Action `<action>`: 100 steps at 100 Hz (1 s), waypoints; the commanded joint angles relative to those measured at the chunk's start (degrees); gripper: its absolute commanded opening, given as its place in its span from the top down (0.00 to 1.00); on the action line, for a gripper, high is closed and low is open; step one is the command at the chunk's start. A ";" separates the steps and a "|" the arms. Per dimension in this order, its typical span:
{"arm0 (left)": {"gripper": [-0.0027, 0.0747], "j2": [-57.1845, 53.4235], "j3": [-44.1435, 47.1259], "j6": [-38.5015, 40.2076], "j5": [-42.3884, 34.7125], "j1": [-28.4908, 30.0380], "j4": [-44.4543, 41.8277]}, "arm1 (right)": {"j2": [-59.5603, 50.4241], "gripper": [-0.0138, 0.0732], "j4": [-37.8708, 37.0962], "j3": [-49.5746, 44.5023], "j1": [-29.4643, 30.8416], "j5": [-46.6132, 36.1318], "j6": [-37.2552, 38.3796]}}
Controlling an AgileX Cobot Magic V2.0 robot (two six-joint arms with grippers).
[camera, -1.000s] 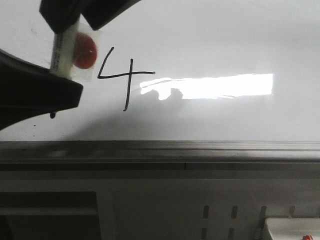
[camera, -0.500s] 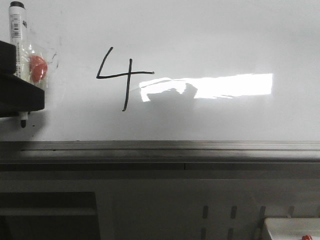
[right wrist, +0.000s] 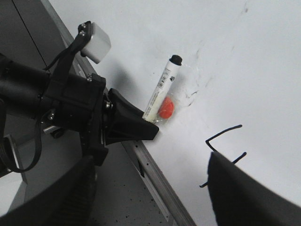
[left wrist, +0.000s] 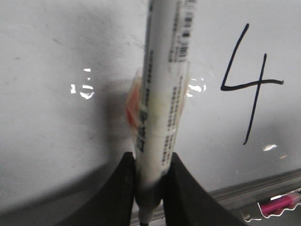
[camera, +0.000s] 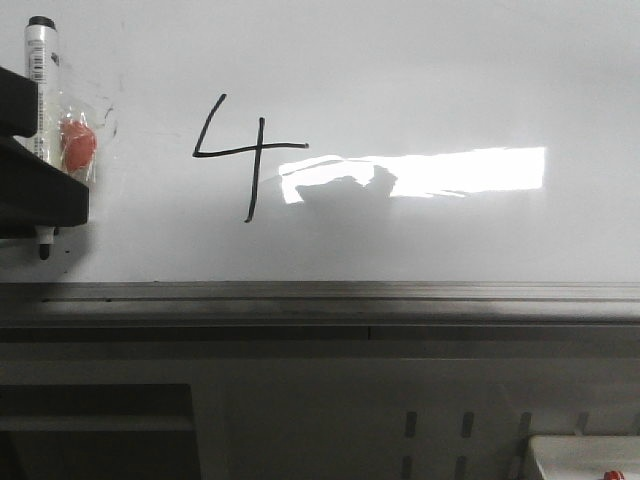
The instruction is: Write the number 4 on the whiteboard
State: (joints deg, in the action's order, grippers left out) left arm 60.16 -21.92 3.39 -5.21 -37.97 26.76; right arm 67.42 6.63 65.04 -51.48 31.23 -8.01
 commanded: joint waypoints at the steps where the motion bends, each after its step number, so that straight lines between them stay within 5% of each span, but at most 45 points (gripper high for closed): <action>1: 0.69 -0.43 -1.84 0.58 -4.44 0.07 -0.14 | -1.52 0.33 -0.30 1.91 0.34 -3.48 -0.56; 8: 0.49 -0.43 -1.84 0.58 -5.03 0.07 -0.14 | -1.52 0.33 -0.30 1.91 0.34 -3.48 -0.56; 15: 0.39 -0.43 -1.84 0.58 -5.19 0.07 -0.14 | -1.52 0.33 -0.30 1.91 0.34 -3.48 -0.56; 32: 0.40 -1.14 -1.84 0.58 -5.24 0.07 -0.49 | -1.63 0.34 -0.61 1.91 0.34 -3.24 -0.56; 40: 0.40 -3.38 -1.84 0.58 -4.95 0.07 -1.69 | -2.36 0.46 -1.90 1.68 0.34 -2.88 -0.56; 49: 0.52 -7.71 -1.84 0.49 -4.61 0.07 -4.50 | -4.72 0.69 -3.19 0.01 0.34 -3.93 -0.56; 57: 0.81 -12.54 -1.72 0.49 -4.61 0.07 -7.49 | -8.82 0.92 -4.52 -3.20 0.34 -7.19 -0.56; 62: 0.99 -15.82 -1.17 0.49 -4.61 0.07 -8.95 | -11.06 0.91 -4.52 -5.59 0.34 -9.12 -0.56; 100: 0.99 -41.58 9.92 0.33 -4.61 0.07 -22.55 | -39.80 0.91 -4.74 -33.35 0.34 -22.73 -0.56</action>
State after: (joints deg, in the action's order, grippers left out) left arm 22.13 -12.73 3.43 -6.04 -37.97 7.65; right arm 33.87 2.58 35.13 -51.48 14.08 -8.01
